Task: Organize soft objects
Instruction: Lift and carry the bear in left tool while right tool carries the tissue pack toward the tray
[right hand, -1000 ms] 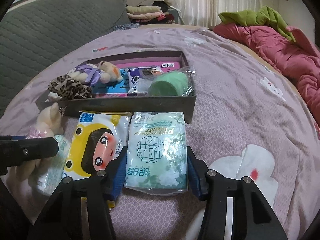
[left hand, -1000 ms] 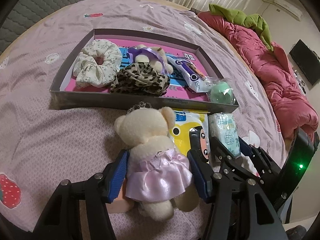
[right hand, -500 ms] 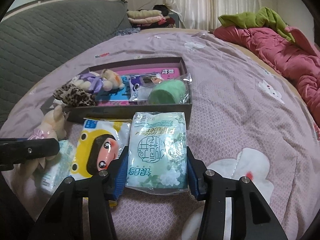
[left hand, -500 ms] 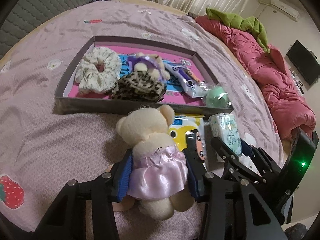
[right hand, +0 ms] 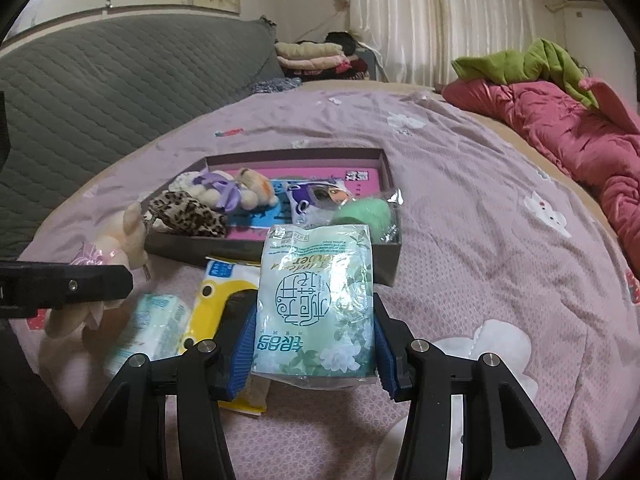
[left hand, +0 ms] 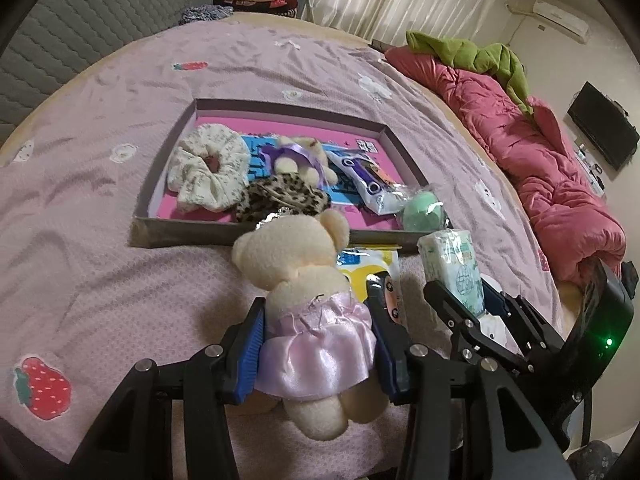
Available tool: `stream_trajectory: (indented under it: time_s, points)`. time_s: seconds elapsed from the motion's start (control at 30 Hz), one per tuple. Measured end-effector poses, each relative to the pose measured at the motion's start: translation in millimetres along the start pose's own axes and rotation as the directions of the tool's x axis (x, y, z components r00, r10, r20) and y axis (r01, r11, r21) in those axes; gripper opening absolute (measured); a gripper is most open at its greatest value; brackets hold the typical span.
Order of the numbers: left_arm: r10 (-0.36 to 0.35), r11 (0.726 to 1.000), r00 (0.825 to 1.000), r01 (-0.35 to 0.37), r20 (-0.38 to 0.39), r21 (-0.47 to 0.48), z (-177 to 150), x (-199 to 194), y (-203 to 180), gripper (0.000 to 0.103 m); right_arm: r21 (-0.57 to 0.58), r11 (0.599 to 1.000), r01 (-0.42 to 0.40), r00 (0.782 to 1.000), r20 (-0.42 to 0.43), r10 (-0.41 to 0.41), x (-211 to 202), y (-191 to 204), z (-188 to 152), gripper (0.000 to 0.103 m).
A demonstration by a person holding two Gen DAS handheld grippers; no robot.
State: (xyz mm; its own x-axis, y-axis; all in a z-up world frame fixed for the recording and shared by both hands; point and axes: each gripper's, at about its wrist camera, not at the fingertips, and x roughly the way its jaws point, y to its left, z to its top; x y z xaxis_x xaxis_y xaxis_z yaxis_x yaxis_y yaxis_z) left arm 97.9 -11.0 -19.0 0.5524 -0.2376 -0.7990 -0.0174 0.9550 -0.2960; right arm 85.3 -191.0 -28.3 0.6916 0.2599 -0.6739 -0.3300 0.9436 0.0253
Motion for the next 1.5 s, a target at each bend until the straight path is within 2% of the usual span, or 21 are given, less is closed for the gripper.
stream_trajectory:
  time_s: [0.57,0.93,1.5]
  points:
    - [0.039,0.999,0.996,-0.036,0.080,-0.038,17.4,-18.2,23.3,0.048,-0.042,0.999,-0.024,0.997,0.070,0.027,-12.4,12.0,10.9,0.052]
    - [0.043,0.999,0.993,-0.039,0.114,-0.037,23.9,-16.3,29.5,0.048,-0.051,0.998,-0.028,0.997,0.072,0.032,-10.2,16.7,9.3,0.052]
    - [0.072,0.997,0.987,-0.066,0.141,-0.042,40.1,-1.3,43.8,0.048,-0.035,0.998,-0.054,0.992,0.110,0.057,3.9,10.8,30.0,0.052]
